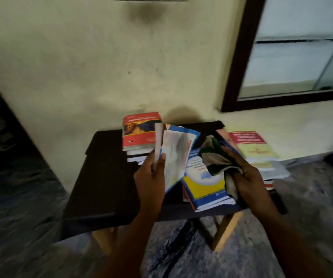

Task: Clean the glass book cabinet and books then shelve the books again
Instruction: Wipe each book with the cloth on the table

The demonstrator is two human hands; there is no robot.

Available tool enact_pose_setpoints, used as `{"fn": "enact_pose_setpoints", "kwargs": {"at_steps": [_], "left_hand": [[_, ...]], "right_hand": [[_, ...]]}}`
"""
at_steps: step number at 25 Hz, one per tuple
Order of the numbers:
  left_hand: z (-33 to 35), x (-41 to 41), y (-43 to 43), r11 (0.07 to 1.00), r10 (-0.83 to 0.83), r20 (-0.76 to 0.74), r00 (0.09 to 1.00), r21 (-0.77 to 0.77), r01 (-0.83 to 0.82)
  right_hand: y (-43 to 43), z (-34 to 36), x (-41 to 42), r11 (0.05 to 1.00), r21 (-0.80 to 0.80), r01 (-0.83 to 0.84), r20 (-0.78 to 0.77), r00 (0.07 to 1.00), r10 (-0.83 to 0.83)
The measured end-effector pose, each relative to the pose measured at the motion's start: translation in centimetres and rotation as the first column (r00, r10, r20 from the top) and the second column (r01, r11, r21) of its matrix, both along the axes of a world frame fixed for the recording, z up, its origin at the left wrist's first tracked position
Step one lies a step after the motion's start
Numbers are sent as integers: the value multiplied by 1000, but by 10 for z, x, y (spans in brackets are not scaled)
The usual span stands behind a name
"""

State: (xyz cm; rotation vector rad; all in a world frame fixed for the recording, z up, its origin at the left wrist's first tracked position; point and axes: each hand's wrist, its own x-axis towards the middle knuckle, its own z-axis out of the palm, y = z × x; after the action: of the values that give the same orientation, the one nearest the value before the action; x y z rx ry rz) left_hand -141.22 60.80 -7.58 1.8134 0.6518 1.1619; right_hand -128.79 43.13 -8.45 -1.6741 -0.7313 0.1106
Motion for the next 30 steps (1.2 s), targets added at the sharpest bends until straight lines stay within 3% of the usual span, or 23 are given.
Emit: {"fn": "enact_pose_setpoints", "kwargs": {"at_steps": [3, 6, 8, 9, 12, 14, 15, 16, 17, 18, 19, 20, 22, 25, 30], "left_hand": [[-28, 59, -20, 886, -75, -7, 997, 459, 70], [-92, 104, -28, 603, 20, -302, 953, 764, 229], [-141, 121, -38, 408, 79, -515, 854, 798, 443], [-157, 126, -43, 369, 64, -588, 807, 765, 528], [-181, 138, -53, 378, 26, -645, 764, 713, 590], [-180, 137, -51, 428, -71, -560, 825, 730, 532], [-169, 132, -50, 581, -164, -488, 858, 655, 483], [-152, 126, -46, 800, -314, -404, 859, 374, 469], [-131, 119, -36, 910, -414, -223, 882, -73, 409], [-113, 112, -22, 809, -401, -15, 916, -475, 346], [-99, 103, -4, 638, -296, 128, 947, -711, 295], [-88, 93, 18, 496, -183, 190, 964, -829, 258], [-75, 78, 73, 357, 3, 207, 978, -914, 192], [-65, 84, 151, 297, 65, 115, 991, -951, 91], [-78, 108, 199, 460, 67, -1, 998, -887, -32]], "right_hand": [[-43, -1, 21, 997, 54, 49, -7, 999, -49], [-71, -5, 28, 998, 29, 60, -95, 994, -57], [-84, -15, 31, 992, 9, 126, -131, 984, -124], [-88, -21, 33, 987, -16, 162, -130, 978, -163], [-90, -34, 38, 975, -86, 205, -150, 965, -216], [-89, -41, 44, 973, -117, 200, -174, 960, -218], [-85, -43, 46, 976, -120, 181, -190, 961, -202], [-78, -45, 47, 982, -104, 156, -196, 965, -174], [-69, -45, 46, 987, -72, 143, -204, 967, -155], [-59, -43, 45, 990, -50, 130, -209, 968, -138], [-48, -42, 44, 993, -41, 112, -207, 971, -118], [-36, -39, 42, 996, -56, 76, -190, 978, -85], [-9, -33, 41, 996, -91, 14, -151, 988, -28], [37, -31, 42, 992, -122, -35, -121, 992, 21], [94, -20, 38, 987, -148, -63, -104, 993, 47]]}}
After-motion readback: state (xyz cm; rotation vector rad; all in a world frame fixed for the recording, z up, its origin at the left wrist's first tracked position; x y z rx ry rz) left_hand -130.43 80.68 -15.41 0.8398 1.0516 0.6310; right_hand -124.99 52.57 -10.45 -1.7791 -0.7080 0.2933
